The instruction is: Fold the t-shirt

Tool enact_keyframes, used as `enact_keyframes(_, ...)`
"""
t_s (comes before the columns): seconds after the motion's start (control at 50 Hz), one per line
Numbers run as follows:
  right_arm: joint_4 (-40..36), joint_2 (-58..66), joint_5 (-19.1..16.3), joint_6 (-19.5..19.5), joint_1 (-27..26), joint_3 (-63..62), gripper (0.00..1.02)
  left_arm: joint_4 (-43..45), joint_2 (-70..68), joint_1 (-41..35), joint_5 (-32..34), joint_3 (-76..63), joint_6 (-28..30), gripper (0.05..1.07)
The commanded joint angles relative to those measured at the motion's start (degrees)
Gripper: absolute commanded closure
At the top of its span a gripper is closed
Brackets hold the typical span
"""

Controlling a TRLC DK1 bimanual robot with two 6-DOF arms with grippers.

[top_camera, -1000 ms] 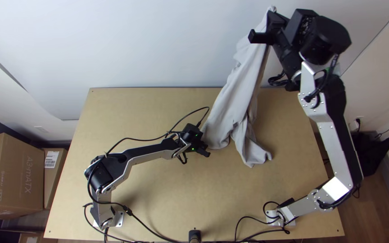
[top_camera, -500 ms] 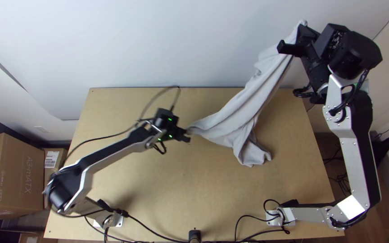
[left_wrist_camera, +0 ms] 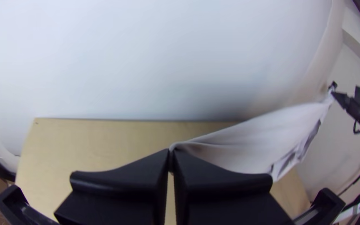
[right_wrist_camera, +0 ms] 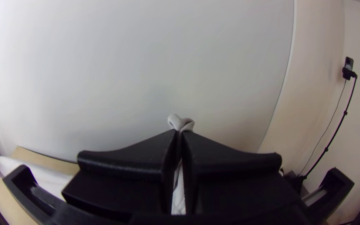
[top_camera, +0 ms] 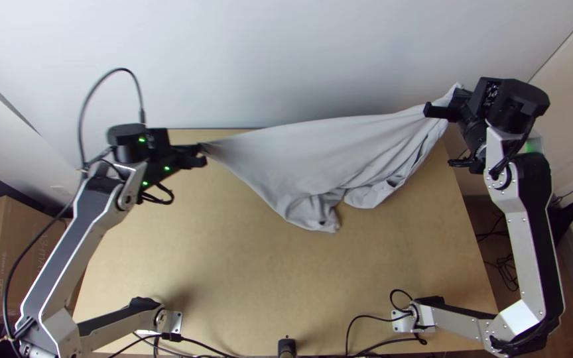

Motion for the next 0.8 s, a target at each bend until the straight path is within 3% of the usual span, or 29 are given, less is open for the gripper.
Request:
enact_keyframes(0.0,0.01,-1.50,-2.04,-0.05,-0.85,2.68,1.00,-2.04,-2.67,3.77,-2.40,6.82,1.00,1.05)
enact_keyframes(0.22,-5.35,2.63,-11.27,5.84,-0.94,14.19,1.00,-6.26,-2.76,8.52,-9.08,21.32,3.81,1.05)
enact_keyframes(0.34,-12.03,7.29,-16.98,6.81,-1.20,23.69,1.00,-7.31,-2.14,8.69,-12.07,27.29,5.83,1.05)
enact_keyframes(0.38,-12.73,8.34,-19.62,6.81,-1.90,25.80,1.00,-7.93,-1.62,8.69,-12.68,29.14,6.27,1.05)
enact_keyframes(0.52,-13.26,12.82,-35.62,11.11,-9.02,33.88,1.00,-9.34,1.28,8.60,-16.46,35.64,7.06,1.05)
enact_keyframes(0.56,-12.82,13.35,-38.52,11.29,-10.52,34.85,1.00,-10.30,2.25,8.60,-16.99,37.84,7.06,1.05)
enact_keyframes(0.66,-11.67,13.26,-41.86,11.29,-12.01,35.02,1.00,-11.97,4.01,8.69,-17.51,42.85,7.15,1.05)
enact_keyframes(0.78,-10.18,9.84,-42.91,11.38,-12.54,34.32,1.00,-12.94,3.48,8.69,-17.78,46.45,7.15,1.05)
